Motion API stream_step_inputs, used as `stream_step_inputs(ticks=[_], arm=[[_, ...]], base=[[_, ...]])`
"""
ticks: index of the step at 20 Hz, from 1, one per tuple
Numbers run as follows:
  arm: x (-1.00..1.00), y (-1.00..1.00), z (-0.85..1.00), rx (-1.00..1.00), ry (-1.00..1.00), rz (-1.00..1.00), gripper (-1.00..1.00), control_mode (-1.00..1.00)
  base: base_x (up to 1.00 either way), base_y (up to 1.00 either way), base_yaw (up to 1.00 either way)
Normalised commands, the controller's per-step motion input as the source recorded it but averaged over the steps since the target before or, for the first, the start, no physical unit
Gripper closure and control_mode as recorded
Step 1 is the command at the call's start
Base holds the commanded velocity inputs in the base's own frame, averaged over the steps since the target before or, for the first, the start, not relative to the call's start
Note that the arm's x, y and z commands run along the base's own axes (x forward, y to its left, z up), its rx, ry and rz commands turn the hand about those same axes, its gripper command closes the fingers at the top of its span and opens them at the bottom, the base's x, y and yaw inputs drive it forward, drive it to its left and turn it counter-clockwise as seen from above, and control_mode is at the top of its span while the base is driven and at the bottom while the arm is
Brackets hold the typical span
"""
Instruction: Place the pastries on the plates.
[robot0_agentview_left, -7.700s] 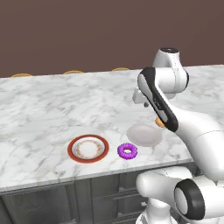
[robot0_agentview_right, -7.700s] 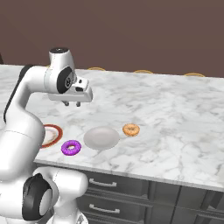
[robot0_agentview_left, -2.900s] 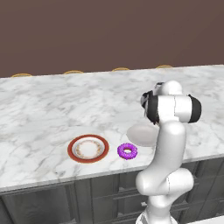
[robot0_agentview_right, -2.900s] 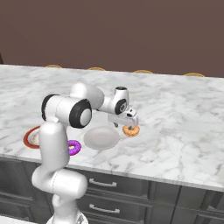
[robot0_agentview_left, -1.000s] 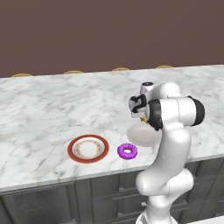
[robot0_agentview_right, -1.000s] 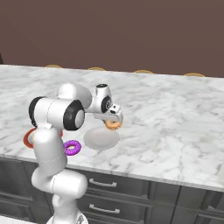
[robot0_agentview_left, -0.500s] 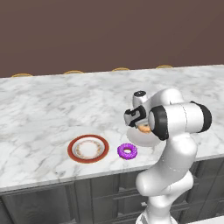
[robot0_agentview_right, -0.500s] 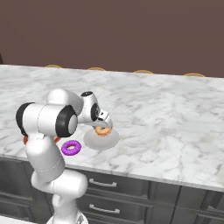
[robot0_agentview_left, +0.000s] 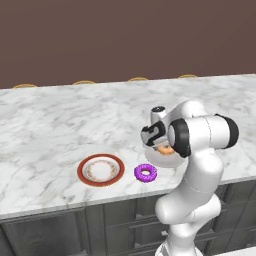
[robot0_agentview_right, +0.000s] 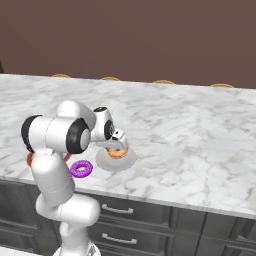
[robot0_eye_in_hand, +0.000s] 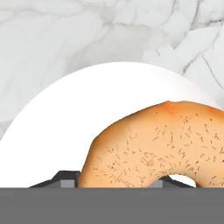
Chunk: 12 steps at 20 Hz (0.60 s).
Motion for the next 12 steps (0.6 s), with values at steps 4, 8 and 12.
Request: stream_step_inputs(ticks=[4,8,12], arm=[[0.0,0.02,0.0,0.0,0.05,0.0,-1.0,-1.0],[-0.03,0.0,0.0,0.0,0.01,0.01,-1.0,-1.0],[-0.14,0.03,0.15,-0.01,0.0,0.05,-1.0,-1.0]], base=[[0.0,0.0,0.0],[0.0,0.0,0.0],[0.0,0.0,0.0]])
